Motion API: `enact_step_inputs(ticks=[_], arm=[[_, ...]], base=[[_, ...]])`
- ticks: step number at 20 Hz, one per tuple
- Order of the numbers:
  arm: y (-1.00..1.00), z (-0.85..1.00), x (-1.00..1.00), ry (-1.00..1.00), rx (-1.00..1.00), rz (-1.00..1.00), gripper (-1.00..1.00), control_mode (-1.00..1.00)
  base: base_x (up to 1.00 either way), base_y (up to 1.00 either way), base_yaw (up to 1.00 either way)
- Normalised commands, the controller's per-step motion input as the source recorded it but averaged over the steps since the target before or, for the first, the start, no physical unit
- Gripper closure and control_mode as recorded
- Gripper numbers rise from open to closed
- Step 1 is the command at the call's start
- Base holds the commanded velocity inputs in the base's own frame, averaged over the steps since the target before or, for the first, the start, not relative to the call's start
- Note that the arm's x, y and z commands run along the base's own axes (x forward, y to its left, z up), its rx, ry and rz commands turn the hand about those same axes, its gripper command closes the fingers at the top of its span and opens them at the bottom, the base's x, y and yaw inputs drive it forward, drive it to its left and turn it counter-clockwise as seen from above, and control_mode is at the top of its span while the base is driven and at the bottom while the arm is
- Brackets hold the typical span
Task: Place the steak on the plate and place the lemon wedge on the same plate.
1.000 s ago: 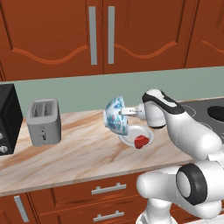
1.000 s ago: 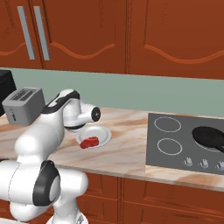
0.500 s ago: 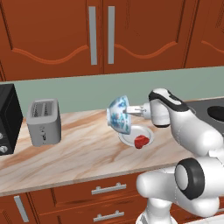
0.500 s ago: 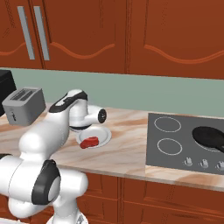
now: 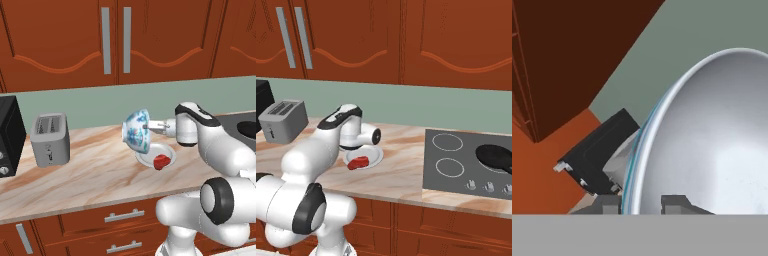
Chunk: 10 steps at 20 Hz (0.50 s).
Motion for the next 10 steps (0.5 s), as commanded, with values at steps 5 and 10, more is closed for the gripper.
enact_step_inputs(ticks=[5, 10], arm=[[-0.05, 0.12, 0.0, 0.0, 0.03, 0.0, 1.0, -1.0], [-0.21, 0.08, -0.02, 0.0, 0.0, -0.03, 1.0, -1.0]], base=[[0.0, 0.0, 0.0], [0.0, 0.0, 0.0]])
